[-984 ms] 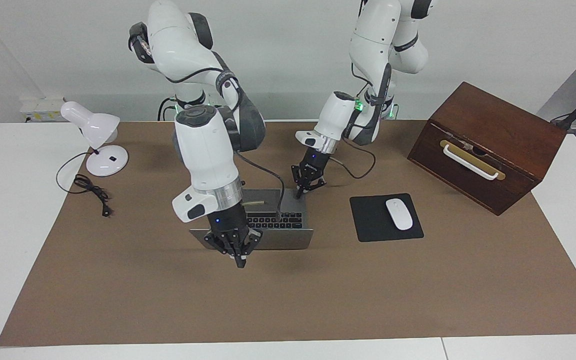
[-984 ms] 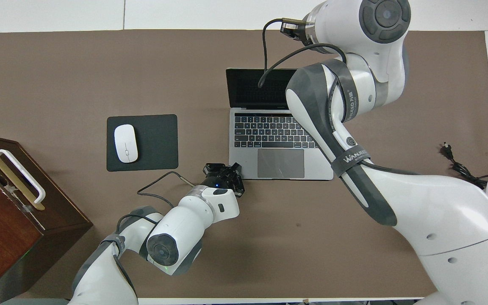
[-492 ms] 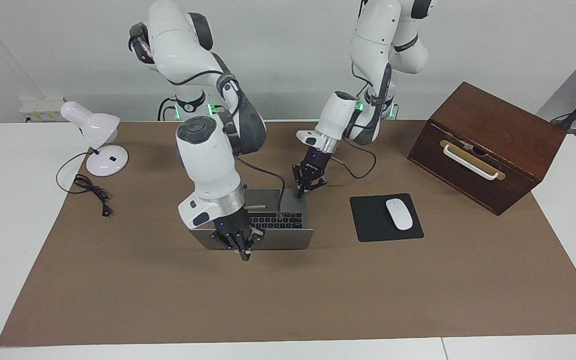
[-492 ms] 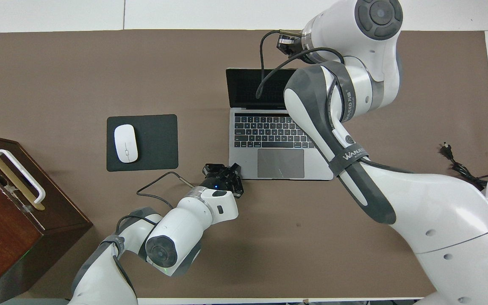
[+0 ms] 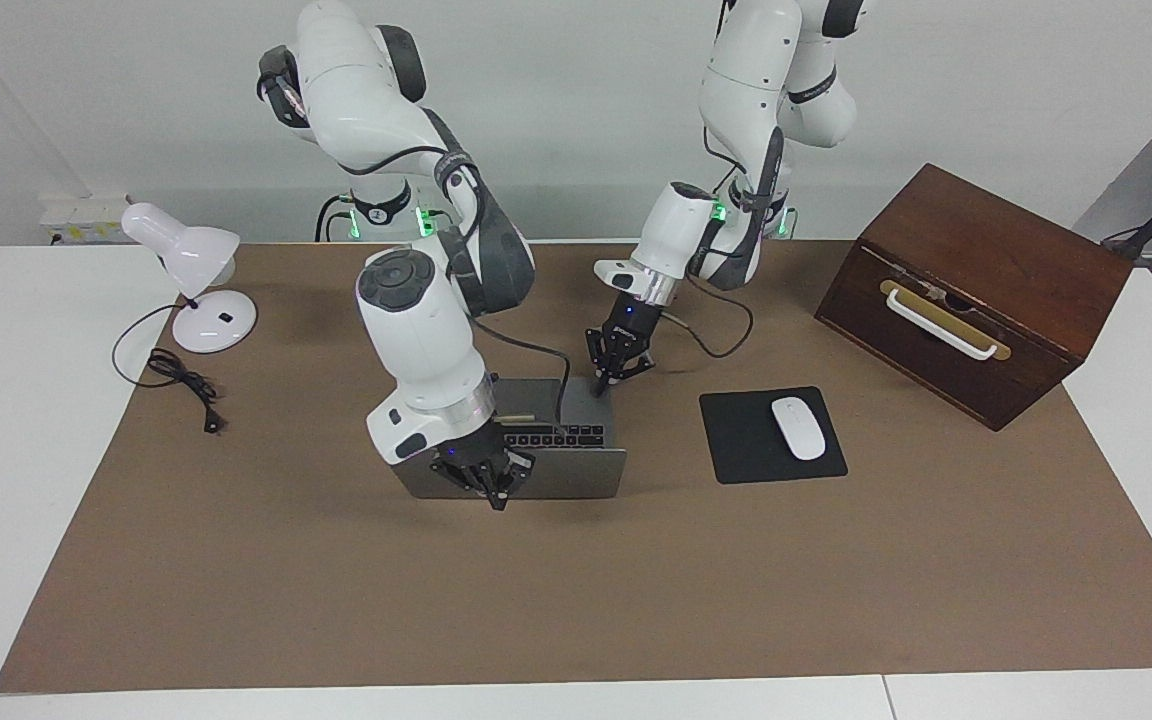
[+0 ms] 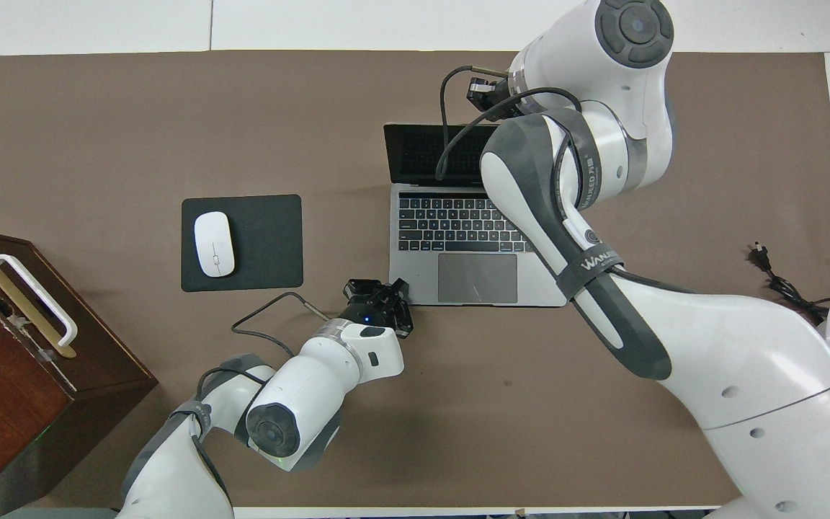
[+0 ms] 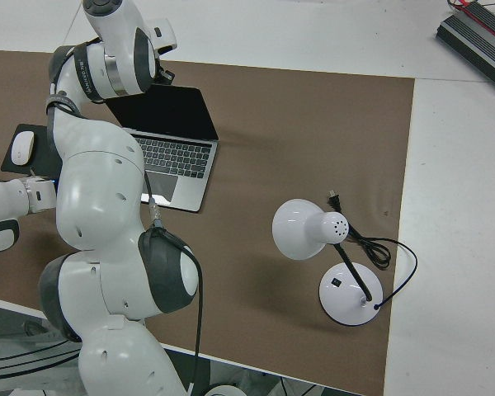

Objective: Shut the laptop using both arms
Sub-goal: 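Lower the right gripper onto the top edge of the laptop screen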

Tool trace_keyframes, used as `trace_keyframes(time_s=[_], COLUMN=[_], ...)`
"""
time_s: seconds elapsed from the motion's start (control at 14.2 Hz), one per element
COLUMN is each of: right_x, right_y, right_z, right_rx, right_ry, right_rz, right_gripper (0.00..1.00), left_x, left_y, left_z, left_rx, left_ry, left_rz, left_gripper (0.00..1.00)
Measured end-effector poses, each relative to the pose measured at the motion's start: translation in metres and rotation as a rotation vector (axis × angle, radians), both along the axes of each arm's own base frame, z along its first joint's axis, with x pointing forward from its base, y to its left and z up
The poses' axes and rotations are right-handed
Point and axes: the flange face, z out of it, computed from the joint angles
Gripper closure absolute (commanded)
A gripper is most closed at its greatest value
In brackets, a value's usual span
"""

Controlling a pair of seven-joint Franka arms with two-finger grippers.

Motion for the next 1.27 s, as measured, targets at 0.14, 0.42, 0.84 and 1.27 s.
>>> trace_keyframes(time_s=[0.14,0.42,0.84,1.27], right_x=[-0.001,-0.002,-0.014,-0.023], right_y=[-0.004,-0.006,-0.005,-0.028], right_z=[-0.006,-0.016,-0.030,-0.025], right_rx=[0.031,0.031,0.033,0.002], right_ry=[0.042,0.068,0.190,0.317], right_rz=[-0.016,-0.020,-0.009,-0.011], right_gripper=[1.00,1.00,1.00,1.00], left_x=[0.000,-0.001,-0.001,-0.002], left_y=[0.000,0.000,0.001,0.001], left_z=[0.000,0.000,0.000,-0.001], left_rx=[0.008,0.017,0.023,0.023], left_ry=[-0.007,-0.016,-0.024,-0.033], left_rz=[-0.012,-0.026,-0.037,-0.043], left_gripper=[1.00,1.00,1.00,1.00])
